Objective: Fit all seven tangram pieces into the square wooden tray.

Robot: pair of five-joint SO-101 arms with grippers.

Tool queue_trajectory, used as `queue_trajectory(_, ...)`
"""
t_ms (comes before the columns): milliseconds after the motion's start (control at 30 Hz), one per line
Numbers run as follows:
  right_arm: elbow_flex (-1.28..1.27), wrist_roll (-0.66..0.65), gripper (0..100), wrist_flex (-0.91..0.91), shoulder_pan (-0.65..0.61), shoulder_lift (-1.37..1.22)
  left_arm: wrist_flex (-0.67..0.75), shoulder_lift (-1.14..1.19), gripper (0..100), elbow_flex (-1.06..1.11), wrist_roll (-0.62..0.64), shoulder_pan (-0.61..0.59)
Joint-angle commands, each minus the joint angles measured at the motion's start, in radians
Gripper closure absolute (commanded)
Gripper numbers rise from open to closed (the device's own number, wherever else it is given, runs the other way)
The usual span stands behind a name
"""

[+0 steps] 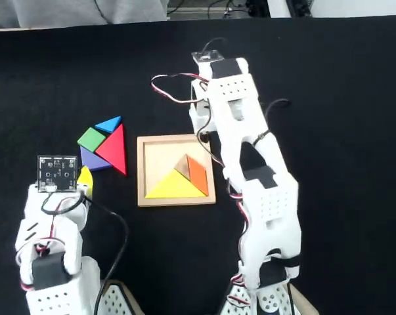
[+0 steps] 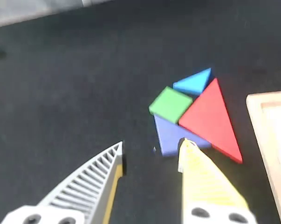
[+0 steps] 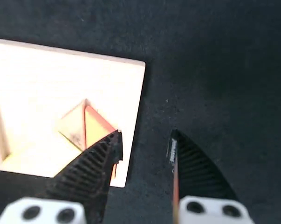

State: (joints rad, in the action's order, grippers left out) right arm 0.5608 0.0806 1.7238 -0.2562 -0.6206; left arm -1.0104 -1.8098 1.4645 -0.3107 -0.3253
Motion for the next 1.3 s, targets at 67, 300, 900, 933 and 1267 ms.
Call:
queue_trajectory(67,-0.077,0.012,83.9,-0.040,0.012,0.131,-0.052,0.175,81,-0.320,-0.046,0.018)
queue_trajectory(300,-0.260,0.012,83.9,-0.152,-0.006,0.282,-0.330,0.703,81,-0.928,0.038,0.024)
queue_trajectory(900,-1.058,-0.084,83.9,-0.882,-0.054,0.690,0.542,1.665,81,-0.728,-0.184,0.036)
queue_trajectory(933,-1.076,-0.084,83.9,-0.904,-0.052,0.694,0.539,1.708,81,-0.751,-0.183,0.039)
queue_trajectory(1267,-1.089,-0.084,83.9,-0.921,-0.052,0.696,0.480,1.915,81,-0.869,-0.247,-0.002)
